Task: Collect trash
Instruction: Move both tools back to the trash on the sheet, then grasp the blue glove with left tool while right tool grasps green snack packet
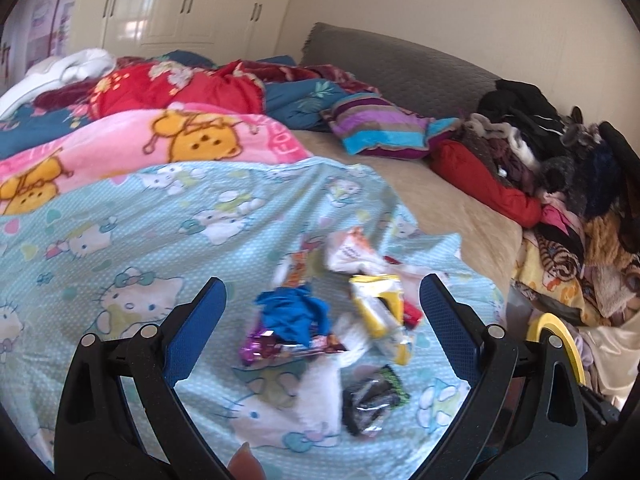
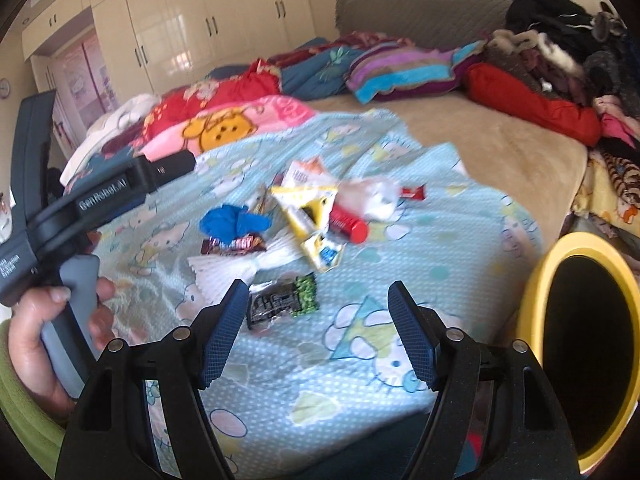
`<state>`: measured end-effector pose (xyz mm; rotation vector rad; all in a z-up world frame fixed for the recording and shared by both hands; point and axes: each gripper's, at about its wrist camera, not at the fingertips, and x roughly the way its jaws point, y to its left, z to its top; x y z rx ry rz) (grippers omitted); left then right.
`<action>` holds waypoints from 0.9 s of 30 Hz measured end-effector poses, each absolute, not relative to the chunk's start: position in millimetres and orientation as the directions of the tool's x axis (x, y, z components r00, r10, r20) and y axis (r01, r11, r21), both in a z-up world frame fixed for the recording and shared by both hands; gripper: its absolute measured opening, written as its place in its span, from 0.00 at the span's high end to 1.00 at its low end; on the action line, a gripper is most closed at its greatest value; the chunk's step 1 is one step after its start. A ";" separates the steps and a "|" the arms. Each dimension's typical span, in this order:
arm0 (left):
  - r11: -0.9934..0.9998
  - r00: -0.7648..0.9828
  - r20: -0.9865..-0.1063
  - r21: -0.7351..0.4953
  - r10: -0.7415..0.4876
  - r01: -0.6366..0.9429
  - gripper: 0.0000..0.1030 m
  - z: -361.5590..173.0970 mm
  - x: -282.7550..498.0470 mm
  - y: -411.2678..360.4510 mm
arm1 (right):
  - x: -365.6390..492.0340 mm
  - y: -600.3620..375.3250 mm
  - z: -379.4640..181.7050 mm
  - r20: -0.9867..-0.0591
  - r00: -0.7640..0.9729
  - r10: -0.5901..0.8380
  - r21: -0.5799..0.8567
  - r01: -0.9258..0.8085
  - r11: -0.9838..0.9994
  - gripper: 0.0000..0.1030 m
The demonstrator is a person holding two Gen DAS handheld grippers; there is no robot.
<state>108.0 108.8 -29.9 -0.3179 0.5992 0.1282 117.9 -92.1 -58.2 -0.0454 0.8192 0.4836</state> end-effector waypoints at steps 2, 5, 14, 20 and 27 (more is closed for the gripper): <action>0.940 0.814 -0.580 -0.260 0.031 -0.222 0.14 -32.9 108.7 115.7 | 122.8 -83.7 -65.8 -0.729 0.560 0.393 0.144 -0.435 0.889 0.32; 0.933 0.805 -0.592 -0.267 0.038 -0.240 0.14 -39.4 110.5 127.2 | 131.3 -72.1 -79.1 -0.758 0.526 0.386 0.149 -0.437 0.887 0.32; 0.921 0.755 -0.656 -0.302 -0.013 -0.246 0.29 -63.8 128.8 145.2 | 154.5 -44.8 -112.2 -0.819 0.454 0.352 0.130 -0.451 0.883 0.32; 0.910 0.717 -0.693 -0.343 -0.077 -0.233 0.42 -78.3 148.2 146.2 | 169.9 -39.2 -131.8 -0.849 0.392 0.353 0.170 -0.430 0.887 0.32; 0.913 0.687 -0.718 -0.347 -0.109 -0.217 0.64 -91.5 158.3 136.3 | 168.0 -36.3 -149.5 -0.857 0.368 0.362 0.164 -0.471 0.867 0.57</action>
